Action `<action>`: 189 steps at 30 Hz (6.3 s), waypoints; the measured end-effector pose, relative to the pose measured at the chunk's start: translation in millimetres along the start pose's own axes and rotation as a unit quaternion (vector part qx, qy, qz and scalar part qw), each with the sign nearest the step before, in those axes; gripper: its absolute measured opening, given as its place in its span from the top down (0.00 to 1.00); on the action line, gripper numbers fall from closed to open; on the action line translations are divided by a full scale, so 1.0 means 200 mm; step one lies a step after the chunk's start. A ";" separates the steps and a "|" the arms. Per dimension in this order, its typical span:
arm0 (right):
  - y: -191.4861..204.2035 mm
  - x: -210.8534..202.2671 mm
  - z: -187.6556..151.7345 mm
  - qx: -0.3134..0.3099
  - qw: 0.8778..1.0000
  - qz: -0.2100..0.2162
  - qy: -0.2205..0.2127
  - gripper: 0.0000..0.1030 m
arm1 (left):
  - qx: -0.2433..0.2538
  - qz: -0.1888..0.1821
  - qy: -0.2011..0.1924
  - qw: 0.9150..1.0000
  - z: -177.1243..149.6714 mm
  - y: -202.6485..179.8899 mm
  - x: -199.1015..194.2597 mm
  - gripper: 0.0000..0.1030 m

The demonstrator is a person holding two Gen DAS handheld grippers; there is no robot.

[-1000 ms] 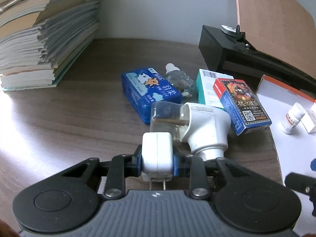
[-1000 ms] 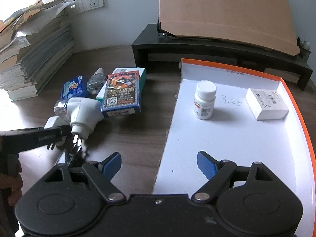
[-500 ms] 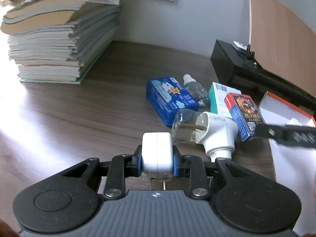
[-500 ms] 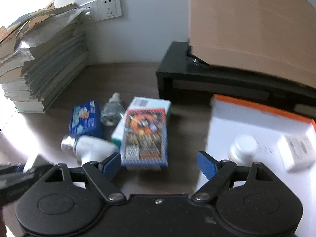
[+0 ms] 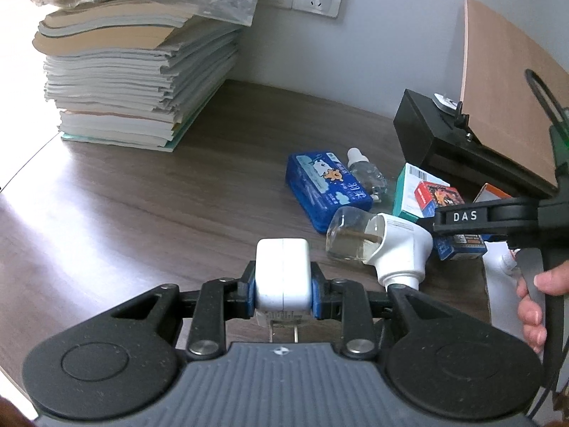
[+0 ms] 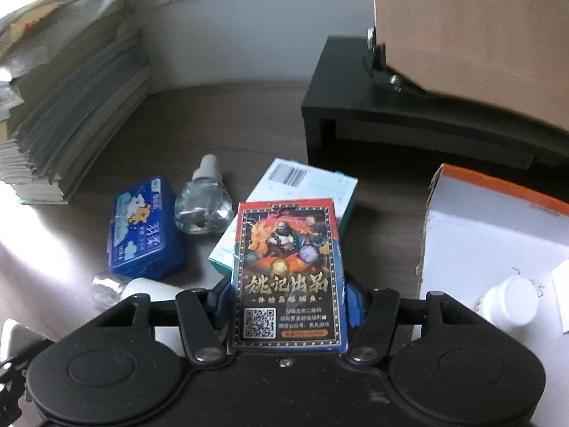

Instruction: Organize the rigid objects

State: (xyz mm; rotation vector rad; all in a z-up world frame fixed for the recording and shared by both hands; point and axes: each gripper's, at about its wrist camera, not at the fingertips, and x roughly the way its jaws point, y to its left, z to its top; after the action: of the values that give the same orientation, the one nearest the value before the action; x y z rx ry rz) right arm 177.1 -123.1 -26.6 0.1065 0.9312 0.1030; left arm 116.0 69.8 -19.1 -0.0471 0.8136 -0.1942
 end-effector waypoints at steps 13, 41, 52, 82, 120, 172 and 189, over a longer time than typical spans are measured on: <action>-0.16 -0.37 -0.15 0.037 0.998 0.012 -0.043 0.31 | 0.027 -0.029 -0.019 0.999 -0.02 -0.17 -0.10 0.72; -0.67 -0.97 -0.67 0.130 0.986 -0.072 -0.082 0.31 | 0.126 -0.160 -0.004 0.979 -0.23 -0.80 -0.24 0.72; -0.72 -1.01 -0.71 0.135 0.984 -0.081 -0.084 0.31 | 0.137 -0.167 0.003 0.976 -0.27 -0.89 -0.24 0.72; -0.73 -1.04 -0.77 0.117 0.987 -0.082 -0.069 0.31 | 0.135 -0.168 0.011 0.976 -0.38 -0.96 -0.29 0.72; -0.81 -1.05 -0.72 0.140 0.982 -0.083 -0.096 0.31 | 0.161 -0.162 0.007 0.974 -0.31 -1.10 -0.26 0.72; -0.81 -0.97 -0.62 0.118 0.985 -0.092 -0.087 0.31 | 0.137 -0.170 -0.001 0.976 -0.22 -1.04 -0.16 0.72; -0.84 -0.90 -0.61 0.122 0.986 -0.095 -0.066 0.31 | 0.132 -0.170 0.014 0.976 -0.22 -1.05 -0.08 0.72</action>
State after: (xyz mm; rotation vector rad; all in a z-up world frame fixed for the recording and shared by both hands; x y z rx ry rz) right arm -19.7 -308.1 20.7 0.2479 0.8136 -0.1933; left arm 41.3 -131.4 -13.1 0.0678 0.7992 -0.6260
